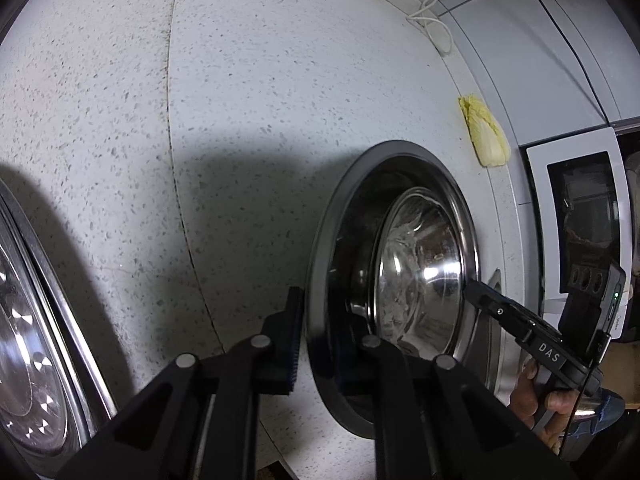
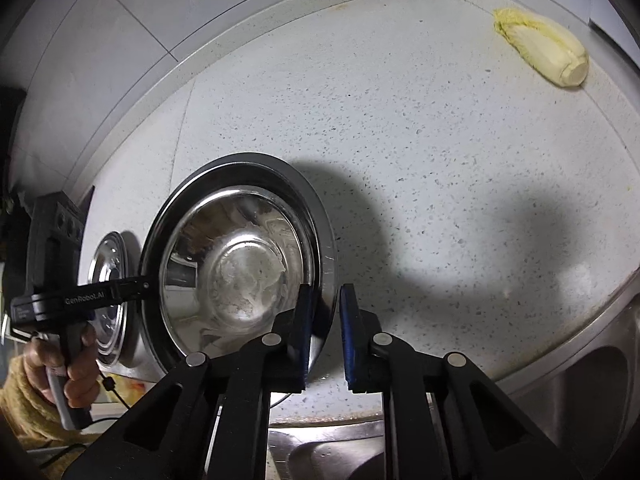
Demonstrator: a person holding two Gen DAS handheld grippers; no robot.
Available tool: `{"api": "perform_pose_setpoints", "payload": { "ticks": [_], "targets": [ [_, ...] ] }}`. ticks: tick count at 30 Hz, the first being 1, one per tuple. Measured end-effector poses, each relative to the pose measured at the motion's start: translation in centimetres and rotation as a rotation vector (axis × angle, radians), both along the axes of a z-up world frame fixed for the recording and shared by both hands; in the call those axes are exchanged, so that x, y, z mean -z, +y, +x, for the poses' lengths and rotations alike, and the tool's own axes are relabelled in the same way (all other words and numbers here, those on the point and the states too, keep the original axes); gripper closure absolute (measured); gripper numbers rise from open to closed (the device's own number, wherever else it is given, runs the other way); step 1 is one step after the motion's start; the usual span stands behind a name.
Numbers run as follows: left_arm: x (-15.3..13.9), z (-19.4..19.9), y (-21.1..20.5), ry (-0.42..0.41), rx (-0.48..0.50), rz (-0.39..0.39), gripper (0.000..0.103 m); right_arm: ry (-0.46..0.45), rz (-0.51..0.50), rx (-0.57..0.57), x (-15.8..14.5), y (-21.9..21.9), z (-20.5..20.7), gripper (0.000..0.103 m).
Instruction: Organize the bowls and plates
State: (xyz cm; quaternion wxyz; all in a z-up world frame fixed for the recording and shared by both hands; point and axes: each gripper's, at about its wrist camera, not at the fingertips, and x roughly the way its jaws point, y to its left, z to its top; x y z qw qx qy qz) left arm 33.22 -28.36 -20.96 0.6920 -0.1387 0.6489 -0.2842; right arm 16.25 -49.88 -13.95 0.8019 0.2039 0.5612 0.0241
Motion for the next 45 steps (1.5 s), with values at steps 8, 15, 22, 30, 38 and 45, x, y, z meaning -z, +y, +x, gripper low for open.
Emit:
{"api": "perform_pose_setpoints", "payload": {
  "ticks": [8,15,22,30,38,45],
  "targets": [
    [0.0,0.0,0.1,-0.002,0.004,0.01,0.091,0.009,0.073,0.025,0.3,-1.1,0.2,0.094],
    [-0.5,-0.3,-0.1,-0.037,0.008,0.022,0.091,0.01,0.066,0.032,0.3,-1.2,0.2,0.094],
    [-0.5,-0.9,-0.3,-0.061,-0.003,0.021,0.091,-0.005,0.056,0.03,0.3,-0.8,0.2,0.094],
    [-1.7,-1.6,0.6,-0.134,-0.011,0.026,0.091,-0.033,0.054,0.026,0.0,-0.2,0.2,0.094],
    [-3.2,-1.7,2.2,-0.179,-0.04,0.013,0.091,-0.043,0.043,0.024,-0.9,0.8,1.1,0.094],
    [-4.4,-1.4,4.3,-0.197,-0.069,0.002,0.091,-0.053,0.031,0.013,-2.0,2.6,1.9,0.094]
  ]
}}
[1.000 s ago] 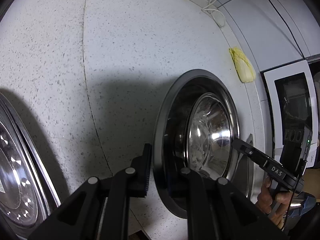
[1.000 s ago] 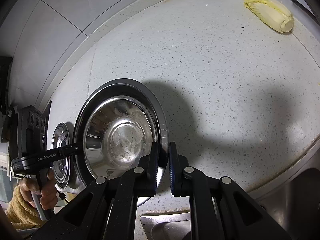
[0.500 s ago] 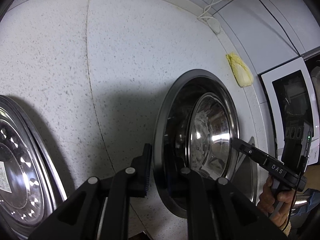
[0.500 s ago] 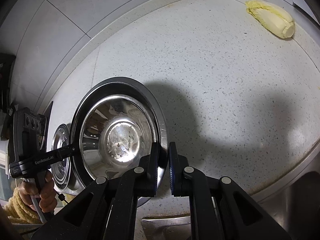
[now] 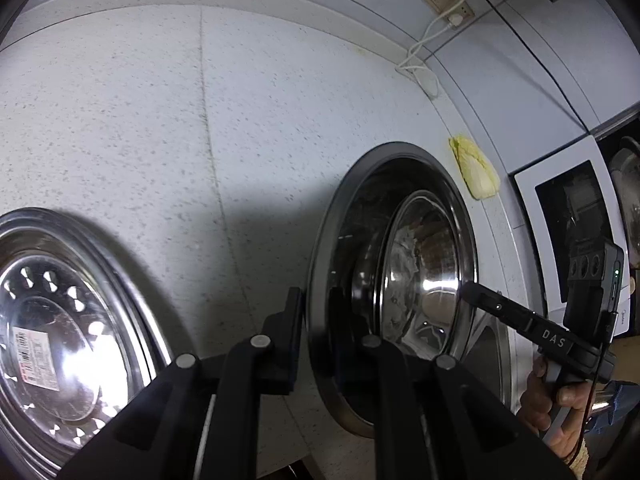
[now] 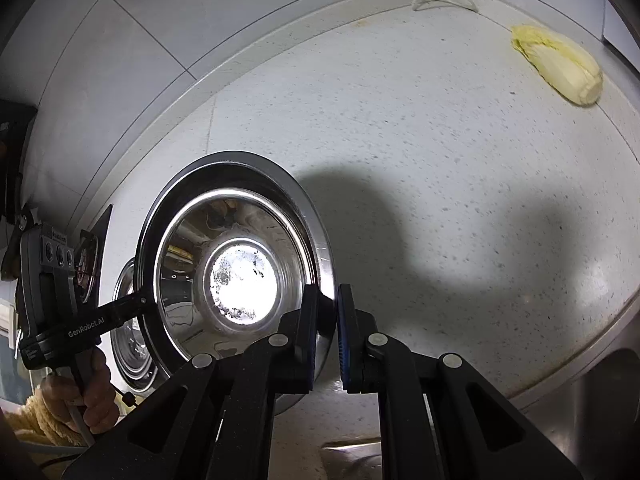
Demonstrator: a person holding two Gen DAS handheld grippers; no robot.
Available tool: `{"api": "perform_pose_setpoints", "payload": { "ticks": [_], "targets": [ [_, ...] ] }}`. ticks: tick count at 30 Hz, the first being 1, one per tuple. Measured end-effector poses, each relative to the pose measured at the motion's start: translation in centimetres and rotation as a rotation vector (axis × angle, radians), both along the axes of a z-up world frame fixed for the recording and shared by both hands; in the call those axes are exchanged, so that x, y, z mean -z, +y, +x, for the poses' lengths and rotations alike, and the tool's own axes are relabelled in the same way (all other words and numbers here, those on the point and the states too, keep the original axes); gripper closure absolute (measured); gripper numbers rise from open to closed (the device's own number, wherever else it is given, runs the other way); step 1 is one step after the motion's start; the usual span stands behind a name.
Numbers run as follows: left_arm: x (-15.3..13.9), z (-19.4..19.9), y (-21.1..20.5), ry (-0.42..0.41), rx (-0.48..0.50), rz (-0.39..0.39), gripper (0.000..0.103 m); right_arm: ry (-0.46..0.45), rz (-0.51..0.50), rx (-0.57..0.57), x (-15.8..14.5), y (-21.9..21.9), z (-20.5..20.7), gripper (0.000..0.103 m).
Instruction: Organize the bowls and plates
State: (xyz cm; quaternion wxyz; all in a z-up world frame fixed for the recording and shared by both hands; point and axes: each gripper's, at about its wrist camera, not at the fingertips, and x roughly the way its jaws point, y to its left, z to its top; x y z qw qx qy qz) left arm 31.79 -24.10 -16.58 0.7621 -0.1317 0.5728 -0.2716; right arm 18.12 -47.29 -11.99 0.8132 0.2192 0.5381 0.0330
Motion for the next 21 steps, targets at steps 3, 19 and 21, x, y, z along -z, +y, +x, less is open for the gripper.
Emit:
{"api": "perform_pose_setpoints", "payload": {
  "ticks": [3,19,21],
  "targets": [
    [-0.2,0.1,1.0,-0.001,-0.012,-0.004,0.091,-0.003,-0.006,-0.008,-0.3,0.8,0.4,0.094],
    [-1.8,-0.7,9.3,-0.029,-0.119,-0.018,0.091,-0.023,-0.012,-0.103,-1.5,7.2,2.5,0.094],
    [-1.9,-1.2,10.3,-0.031,-0.133,-0.017,0.091,-0.023,-0.012,-0.115,-1.6,8.2,2.6,0.094]
  ]
}}
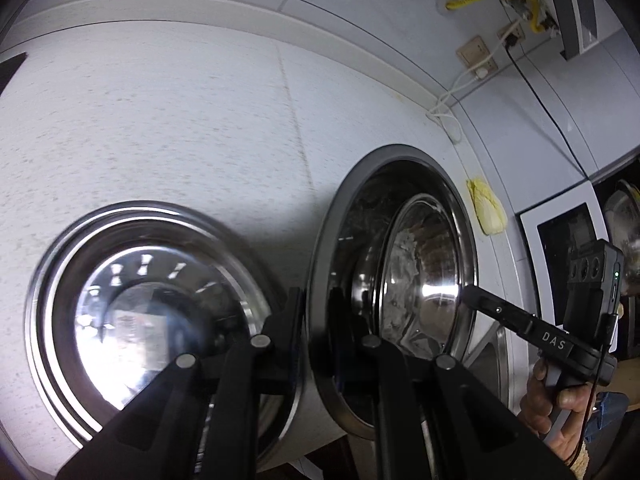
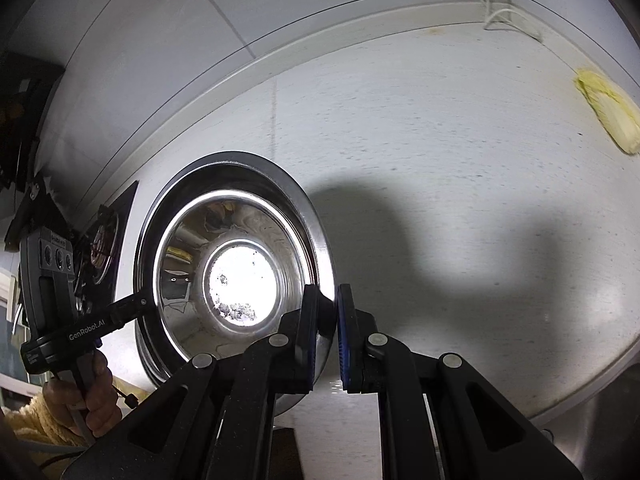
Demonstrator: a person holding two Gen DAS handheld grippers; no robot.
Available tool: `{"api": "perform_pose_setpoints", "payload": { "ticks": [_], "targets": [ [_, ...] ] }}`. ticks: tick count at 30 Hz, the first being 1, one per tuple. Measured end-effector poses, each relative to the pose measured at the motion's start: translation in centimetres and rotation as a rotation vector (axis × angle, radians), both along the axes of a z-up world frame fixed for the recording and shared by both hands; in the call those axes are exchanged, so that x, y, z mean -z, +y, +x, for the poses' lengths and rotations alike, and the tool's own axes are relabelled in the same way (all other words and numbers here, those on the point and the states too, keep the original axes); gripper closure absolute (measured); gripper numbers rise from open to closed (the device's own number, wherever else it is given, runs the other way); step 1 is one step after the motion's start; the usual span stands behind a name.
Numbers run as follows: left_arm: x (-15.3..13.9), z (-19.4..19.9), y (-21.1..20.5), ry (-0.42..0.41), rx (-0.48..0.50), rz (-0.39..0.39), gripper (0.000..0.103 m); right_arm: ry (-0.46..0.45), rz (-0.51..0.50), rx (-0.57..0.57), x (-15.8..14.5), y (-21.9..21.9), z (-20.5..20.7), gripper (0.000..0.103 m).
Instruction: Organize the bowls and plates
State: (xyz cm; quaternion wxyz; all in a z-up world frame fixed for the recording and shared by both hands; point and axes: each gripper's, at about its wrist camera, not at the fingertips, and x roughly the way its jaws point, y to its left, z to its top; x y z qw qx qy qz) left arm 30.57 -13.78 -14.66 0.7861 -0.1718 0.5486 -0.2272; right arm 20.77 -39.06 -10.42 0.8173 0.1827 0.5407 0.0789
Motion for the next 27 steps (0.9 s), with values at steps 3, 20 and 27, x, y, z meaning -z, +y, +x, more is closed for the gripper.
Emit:
{"api": "perform_pose_setpoints", "payload": {
  "ticks": [3,20,27],
  "targets": [
    [-0.3,-0.9,1.7,-0.006,-0.022,0.003,0.091,-0.003,0.001,-0.017,-0.1,1.6,0.2,0.094],
    [-1.5,-3.9,9.7,-0.027,-0.104,0.012,0.091,-0.022,0.016,-0.097,-0.8,8.7,-0.1,0.094],
    [-0.7,-4.0,13.0,0.007,-0.14,0.007,0.091,-0.013,0.026,-0.122,-0.2,11.3,-0.3,0.094]
  ]
}}
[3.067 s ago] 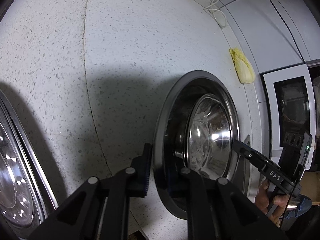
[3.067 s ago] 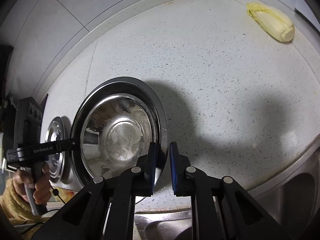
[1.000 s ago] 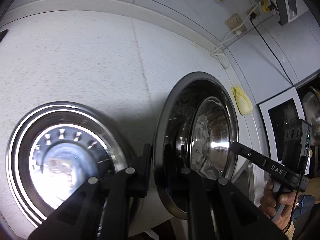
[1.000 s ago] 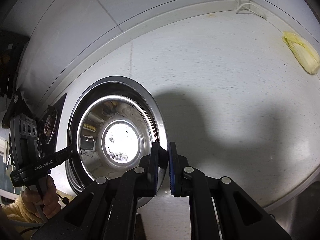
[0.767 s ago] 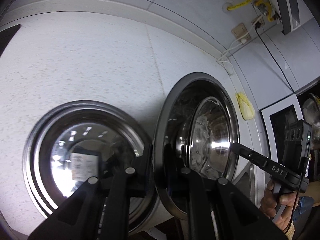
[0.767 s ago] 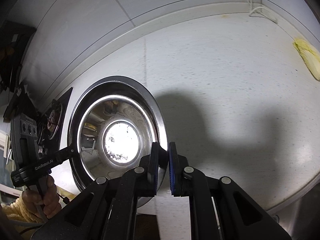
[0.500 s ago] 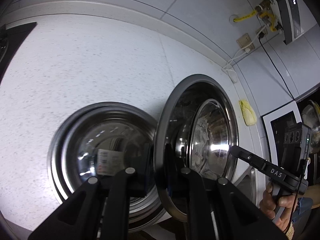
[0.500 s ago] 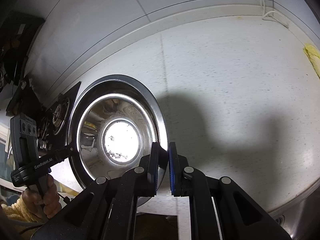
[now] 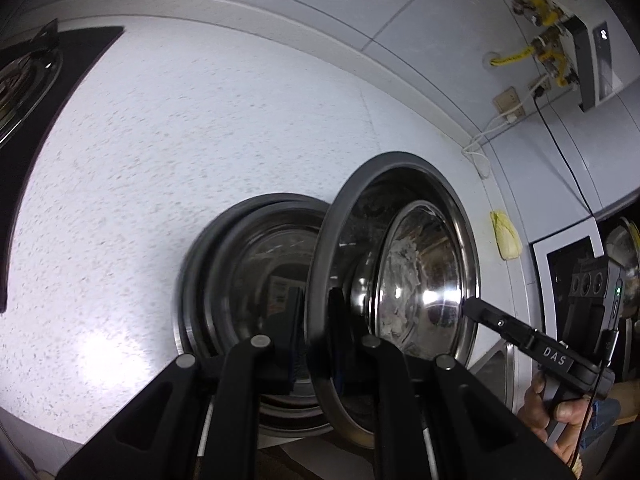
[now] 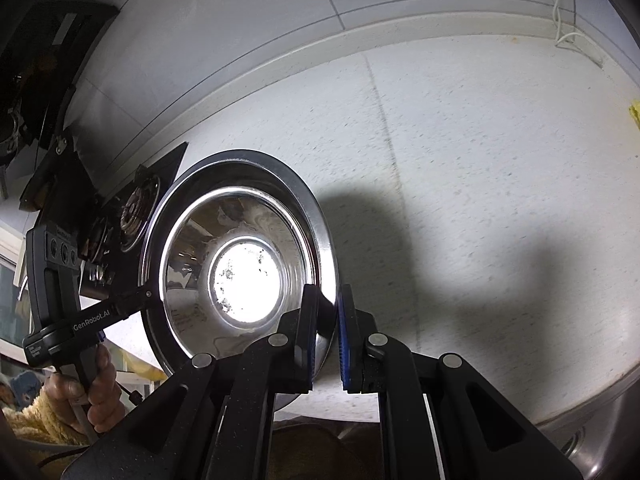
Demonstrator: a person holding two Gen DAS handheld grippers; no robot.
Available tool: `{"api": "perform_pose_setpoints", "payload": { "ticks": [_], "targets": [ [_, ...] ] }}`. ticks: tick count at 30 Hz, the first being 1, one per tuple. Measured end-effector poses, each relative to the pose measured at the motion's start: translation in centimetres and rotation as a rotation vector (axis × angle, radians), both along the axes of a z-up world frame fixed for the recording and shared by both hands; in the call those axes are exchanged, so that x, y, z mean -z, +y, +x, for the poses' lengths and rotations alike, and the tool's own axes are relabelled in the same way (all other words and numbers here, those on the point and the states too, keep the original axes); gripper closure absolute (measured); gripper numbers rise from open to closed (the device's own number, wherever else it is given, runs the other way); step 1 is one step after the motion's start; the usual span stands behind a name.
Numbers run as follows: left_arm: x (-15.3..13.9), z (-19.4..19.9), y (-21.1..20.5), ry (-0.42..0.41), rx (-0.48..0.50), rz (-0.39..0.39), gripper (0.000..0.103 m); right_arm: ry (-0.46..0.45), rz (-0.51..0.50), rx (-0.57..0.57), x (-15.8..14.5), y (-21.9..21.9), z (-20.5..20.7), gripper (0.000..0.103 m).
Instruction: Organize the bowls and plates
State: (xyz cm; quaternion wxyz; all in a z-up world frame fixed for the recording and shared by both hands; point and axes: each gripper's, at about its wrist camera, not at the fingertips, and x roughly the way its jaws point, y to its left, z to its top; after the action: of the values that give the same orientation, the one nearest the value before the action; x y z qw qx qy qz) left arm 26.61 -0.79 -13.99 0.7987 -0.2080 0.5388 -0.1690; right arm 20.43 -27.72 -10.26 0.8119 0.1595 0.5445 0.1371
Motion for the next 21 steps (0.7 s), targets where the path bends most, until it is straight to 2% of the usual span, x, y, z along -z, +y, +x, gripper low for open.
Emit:
{"api": "perform_pose_setpoints", "payload": {
  "ticks": [8,21],
  "targets": [
    [2.1,0.6,2.9,0.065,-0.039,-0.005,0.093,0.013,0.024,-0.041,1.1,2.5,0.2,0.094],
    [4.8,1.5,3.5,0.121,-0.068,0.014,0.093,0.057,0.039,-0.056,3.1,3.0,1.0,0.094]
  ]
}}
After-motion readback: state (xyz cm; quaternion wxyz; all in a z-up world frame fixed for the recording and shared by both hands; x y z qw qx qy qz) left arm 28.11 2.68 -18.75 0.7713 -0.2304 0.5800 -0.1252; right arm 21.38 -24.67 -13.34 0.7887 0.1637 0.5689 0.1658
